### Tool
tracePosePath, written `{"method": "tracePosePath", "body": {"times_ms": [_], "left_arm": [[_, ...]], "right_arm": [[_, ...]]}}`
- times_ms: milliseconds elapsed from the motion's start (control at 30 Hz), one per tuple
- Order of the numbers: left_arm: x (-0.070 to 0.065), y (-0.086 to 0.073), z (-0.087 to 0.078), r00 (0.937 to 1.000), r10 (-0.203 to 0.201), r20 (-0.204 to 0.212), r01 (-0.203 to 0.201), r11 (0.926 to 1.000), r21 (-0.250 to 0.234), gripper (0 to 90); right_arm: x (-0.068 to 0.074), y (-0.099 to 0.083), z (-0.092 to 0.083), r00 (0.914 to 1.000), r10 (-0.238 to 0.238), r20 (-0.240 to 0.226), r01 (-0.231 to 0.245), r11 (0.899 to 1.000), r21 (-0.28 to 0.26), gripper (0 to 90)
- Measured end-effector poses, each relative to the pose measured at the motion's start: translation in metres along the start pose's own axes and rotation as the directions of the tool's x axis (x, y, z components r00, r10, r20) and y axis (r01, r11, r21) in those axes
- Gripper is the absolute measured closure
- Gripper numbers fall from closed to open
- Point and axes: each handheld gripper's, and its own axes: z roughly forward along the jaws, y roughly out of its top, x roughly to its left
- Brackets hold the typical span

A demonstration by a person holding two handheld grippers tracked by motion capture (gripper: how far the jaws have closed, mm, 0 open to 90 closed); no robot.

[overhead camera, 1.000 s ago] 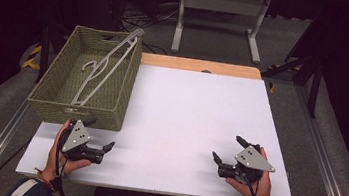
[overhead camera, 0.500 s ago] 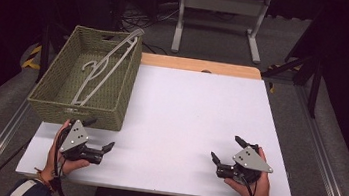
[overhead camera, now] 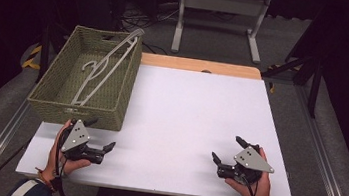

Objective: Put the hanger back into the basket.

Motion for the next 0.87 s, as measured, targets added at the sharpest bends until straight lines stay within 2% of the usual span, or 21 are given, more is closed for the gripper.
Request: {"method": "tracePosePath", "body": {"times_ms": [400, 467, 867], "left_arm": [[0.0011, -0.0001, 0.0019, 1.0000, 0.004, -0.004, -0.004, 1.0000, 0.007, 3.4], [0.0005, -0.0004, 0.0022, 1.0000, -0.010, -0.001, 0.010, 0.9999, 0.009, 3.5], [0.0008, -0.0001, 0.0049, 0.9999, -0.013, -0.007, 0.013, 0.9998, 0.018, 3.6]], "right_arm": [[-0.0011, -0.0003, 0.0003, 1.0000, 0.002, -0.001, -0.002, 1.000, 0.001, 9.8], [-0.0017, -0.0003, 0.0002, 1.0000, 0.004, -0.002, -0.004, 1.000, -0.001, 9.8], [-0.0043, -0.0017, 0.0006, 0.9998, 0.014, -0.011, -0.014, 1.000, -0.003, 10.0]]}}
